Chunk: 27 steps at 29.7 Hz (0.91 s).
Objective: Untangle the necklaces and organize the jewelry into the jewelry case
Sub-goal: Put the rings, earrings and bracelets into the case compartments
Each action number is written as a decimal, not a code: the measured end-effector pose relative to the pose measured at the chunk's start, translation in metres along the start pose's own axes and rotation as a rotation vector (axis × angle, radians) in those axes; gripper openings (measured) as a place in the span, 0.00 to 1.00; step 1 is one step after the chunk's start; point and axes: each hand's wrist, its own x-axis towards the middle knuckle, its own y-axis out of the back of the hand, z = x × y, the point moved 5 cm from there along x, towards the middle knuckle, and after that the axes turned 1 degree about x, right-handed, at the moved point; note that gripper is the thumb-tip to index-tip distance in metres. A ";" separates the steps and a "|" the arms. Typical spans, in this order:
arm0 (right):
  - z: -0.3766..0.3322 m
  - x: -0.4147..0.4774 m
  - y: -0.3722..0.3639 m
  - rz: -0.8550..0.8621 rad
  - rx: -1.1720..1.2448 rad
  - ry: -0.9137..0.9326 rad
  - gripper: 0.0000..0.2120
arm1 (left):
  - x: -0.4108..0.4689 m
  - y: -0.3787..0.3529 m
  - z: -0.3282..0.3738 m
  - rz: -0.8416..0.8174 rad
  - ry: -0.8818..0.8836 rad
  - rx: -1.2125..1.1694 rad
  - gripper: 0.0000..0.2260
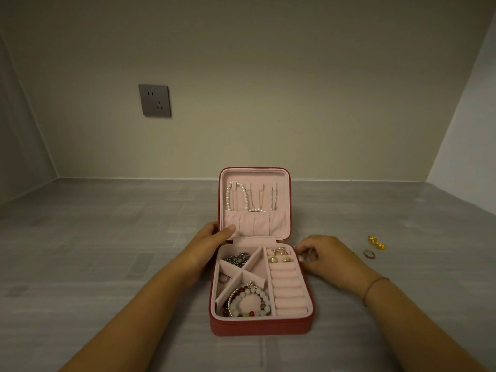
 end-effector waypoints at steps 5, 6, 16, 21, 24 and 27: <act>0.005 -0.007 0.017 0.217 0.279 -0.095 0.06 | 0.000 -0.001 0.002 0.001 0.002 0.008 0.17; 0.002 -0.009 0.021 0.243 0.410 -0.089 0.06 | 0.000 -0.001 0.002 0.001 0.003 0.010 0.17; -0.042 -0.020 0.001 0.100 0.542 0.132 0.11 | 0.000 0.000 0.002 0.011 -0.001 0.021 0.17; -0.041 -0.020 0.001 0.171 0.417 0.166 0.11 | 0.000 -0.001 0.002 0.009 0.004 0.033 0.18; -0.041 -0.020 0.003 0.199 0.390 0.177 0.10 | 0.001 0.000 0.001 0.013 0.005 0.038 0.19; -0.042 -0.020 0.003 0.212 0.318 0.225 0.09 | 0.001 0.000 0.001 0.015 0.008 0.047 0.18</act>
